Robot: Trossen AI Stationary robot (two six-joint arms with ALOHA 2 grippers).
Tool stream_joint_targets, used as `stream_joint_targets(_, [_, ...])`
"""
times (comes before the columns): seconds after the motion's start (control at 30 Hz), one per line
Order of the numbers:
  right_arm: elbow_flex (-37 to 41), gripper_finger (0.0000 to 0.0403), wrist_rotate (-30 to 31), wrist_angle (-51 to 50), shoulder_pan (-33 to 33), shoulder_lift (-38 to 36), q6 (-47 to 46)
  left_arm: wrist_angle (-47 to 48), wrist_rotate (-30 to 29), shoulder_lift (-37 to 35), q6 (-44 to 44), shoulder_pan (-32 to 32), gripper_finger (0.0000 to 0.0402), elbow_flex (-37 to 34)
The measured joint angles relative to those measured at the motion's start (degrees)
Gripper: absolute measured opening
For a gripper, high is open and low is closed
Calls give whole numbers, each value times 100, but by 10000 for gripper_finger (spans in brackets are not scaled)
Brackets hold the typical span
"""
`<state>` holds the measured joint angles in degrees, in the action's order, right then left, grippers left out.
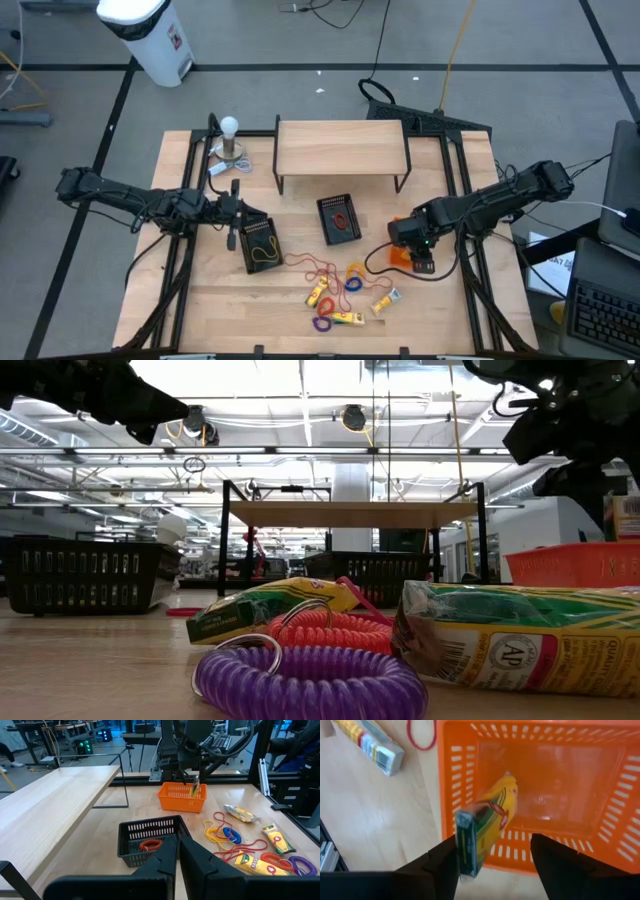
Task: Pick & Place Office Desk Supplies
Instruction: Put the crayon box into the orange bin, then put the red rubber band into the left black bin
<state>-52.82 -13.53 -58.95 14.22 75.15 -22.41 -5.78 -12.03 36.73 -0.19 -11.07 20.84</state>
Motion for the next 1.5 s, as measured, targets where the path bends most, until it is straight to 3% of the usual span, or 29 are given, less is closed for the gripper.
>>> stream_joint_targets(0.3, [4,248,25,9,-2,-362,360,-9,-28,2,177,2,24,0])
stream_joint_targets(0.8, [4,234,1963,-441,-4,-701,210,-50,-157,2,106,13,24,-2])
stream_joint_targets(1.07, [-162,222,1973,-342,17,-702,211,-49,-157,1,13,13,24,-1])
stream_joint_targets(1.17, [-319,208,2092,75,93,-838,344,-48,-157,1,-26,13,24,-1])
stream_joint_targets(1.27, [-367,185,2102,1110,270,-1344,914,-44,-159,2,-35,13,24,0])
stream_joint_targets(1.5, [199,99,2385,3339,261,-3512,1604,-39,-160,2,-145,13,24,-2])
